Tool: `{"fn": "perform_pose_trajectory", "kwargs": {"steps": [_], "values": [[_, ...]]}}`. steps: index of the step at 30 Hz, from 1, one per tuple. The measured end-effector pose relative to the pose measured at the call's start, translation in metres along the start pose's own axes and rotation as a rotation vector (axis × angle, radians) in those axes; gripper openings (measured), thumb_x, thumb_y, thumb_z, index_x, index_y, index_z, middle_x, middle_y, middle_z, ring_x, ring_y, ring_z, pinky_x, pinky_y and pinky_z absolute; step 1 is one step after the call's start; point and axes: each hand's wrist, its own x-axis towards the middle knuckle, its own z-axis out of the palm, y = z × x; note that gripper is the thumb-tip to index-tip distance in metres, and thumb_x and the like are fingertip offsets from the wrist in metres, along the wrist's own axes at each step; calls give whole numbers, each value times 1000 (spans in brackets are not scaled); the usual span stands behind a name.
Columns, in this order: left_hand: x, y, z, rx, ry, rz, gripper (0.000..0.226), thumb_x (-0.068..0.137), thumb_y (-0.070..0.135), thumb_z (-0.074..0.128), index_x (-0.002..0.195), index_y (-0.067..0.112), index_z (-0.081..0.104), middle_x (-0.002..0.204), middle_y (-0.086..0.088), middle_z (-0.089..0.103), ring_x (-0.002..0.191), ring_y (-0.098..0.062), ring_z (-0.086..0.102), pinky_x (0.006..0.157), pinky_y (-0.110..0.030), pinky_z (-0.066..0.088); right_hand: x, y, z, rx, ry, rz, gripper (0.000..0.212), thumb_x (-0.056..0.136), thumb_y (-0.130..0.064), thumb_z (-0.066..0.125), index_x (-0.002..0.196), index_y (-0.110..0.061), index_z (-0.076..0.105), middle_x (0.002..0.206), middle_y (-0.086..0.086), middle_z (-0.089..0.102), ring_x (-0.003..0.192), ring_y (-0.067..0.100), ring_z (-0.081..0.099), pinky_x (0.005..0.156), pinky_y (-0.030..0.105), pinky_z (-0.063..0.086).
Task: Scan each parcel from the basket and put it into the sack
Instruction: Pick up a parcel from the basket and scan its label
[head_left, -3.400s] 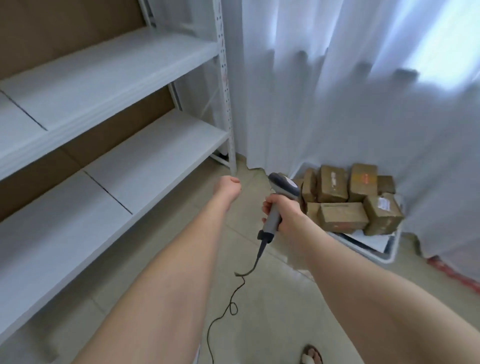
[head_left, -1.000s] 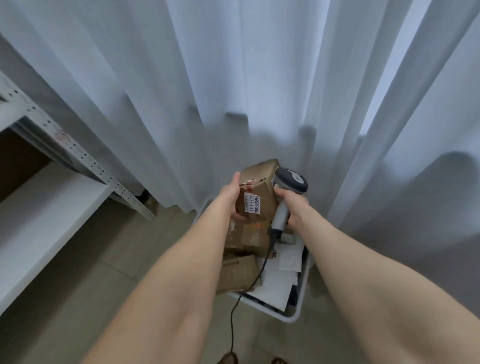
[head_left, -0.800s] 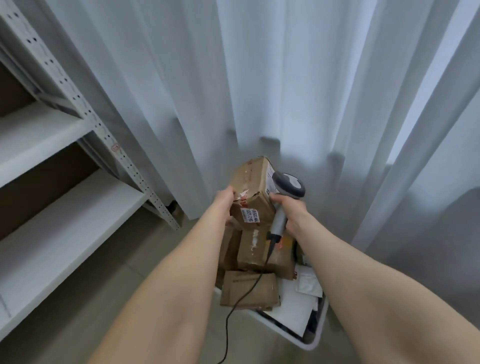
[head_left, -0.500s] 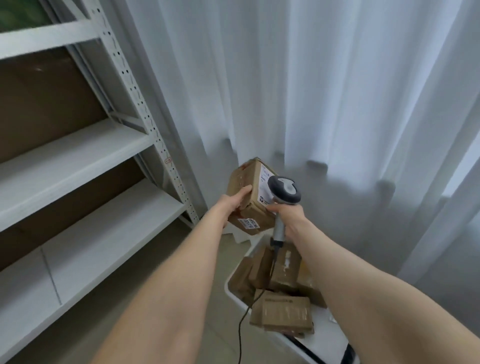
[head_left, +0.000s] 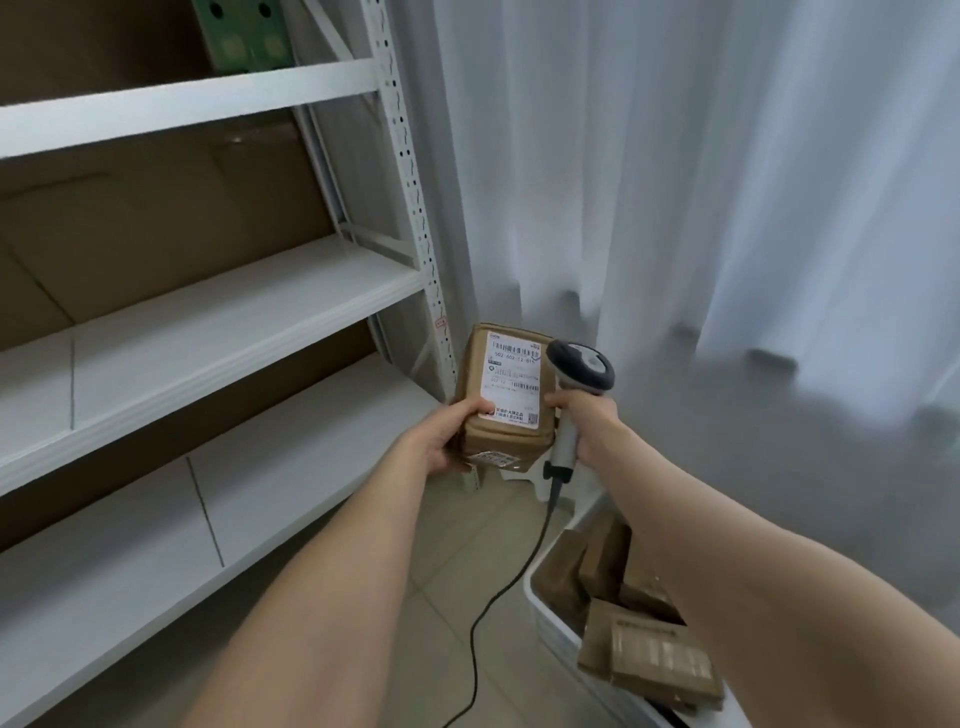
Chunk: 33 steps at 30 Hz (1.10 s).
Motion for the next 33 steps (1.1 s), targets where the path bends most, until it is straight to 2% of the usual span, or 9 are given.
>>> {"fn": "perform_pose_trajectory", "kwargs": {"steps": [1, 2, 5, 7, 11, 16, 22, 29, 33], "values": [[-4, -1, -8, -21, -14, -2, 43, 86, 24, 62, 127, 16, 51, 103, -11, 67, 87, -25, 63, 54, -30, 55, -3, 1, 10, -40, -4, -14, 17, 82, 4, 65, 90, -10, 58, 105, 17, 69, 99, 35, 67, 91, 50, 54], [-6, -3, -16, -37, -21, -6, 40, 88, 24, 61, 126, 17, 50, 103, -10, 66, 86, -24, 62, 53, -30, 54, -5, 3, 19, -74, -3, -32, 17, 80, 5, 65, 87, -9, 58, 106, 18, 69, 100, 35, 67, 91, 51, 54], [-10, -10, -39, -68, -17, -5, 50, 82, 32, 71, 126, 19, 51, 111, -12, 65, 97, -30, 62, 81, -48, 52, -12, 6, 43, -85, -32, -59, 16, 80, 8, 64, 86, -7, 60, 103, 18, 70, 97, 34, 68, 89, 48, 55], [-9, -16, -49, -110, 12, 20, 55, 78, 29, 76, 126, 19, 51, 109, -12, 65, 100, -31, 63, 88, -53, 52, -15, 7, 52, -82, -52, -65, 16, 81, 8, 63, 86, -7, 60, 96, 16, 70, 89, 32, 68, 84, 45, 57], [-7, -29, -65, -134, 96, 82, 57, 77, 22, 77, 126, 22, 47, 103, -5, 64, 93, -25, 62, 77, -47, 56, -23, 10, 66, -107, -12, -89, 14, 83, 0, 67, 86, -10, 58, 84, 8, 62, 79, 22, 58, 81, 40, 52], [-6, -35, -75, -143, 205, 131, 70, 74, 21, 79, 133, 25, 41, 115, -3, 61, 93, -21, 61, 66, -36, 54, -38, 12, 70, -110, -170, -47, 4, 87, -3, 61, 87, -6, 58, 64, 7, 57, 50, 15, 51, 51, 25, 46], [-6, -45, -76, -173, 217, 110, 68, 77, 18, 77, 134, 23, 40, 115, -1, 59, 90, -18, 60, 60, -33, 51, -47, 15, 76, -227, -274, -44, 7, 85, -5, 59, 92, -3, 58, 58, 8, 55, 48, 17, 47, 49, 26, 43], [4, -64, -79, -176, 192, 71, 69, 77, 21, 77, 137, 21, 41, 118, -6, 62, 102, -26, 60, 86, -48, 53, -58, 5, 70, -282, -310, -22, 7, 84, -5, 55, 91, -4, 55, 62, 10, 55, 47, 17, 47, 47, 26, 42], [7, -71, -81, -181, 191, 52, 71, 76, 22, 78, 137, 22, 42, 120, -7, 62, 106, -28, 60, 91, -53, 51, -66, -1, 64, -316, -325, 18, 3, 85, -4, 53, 88, -5, 54, 61, 8, 52, 47, 15, 46, 46, 23, 43]]}}
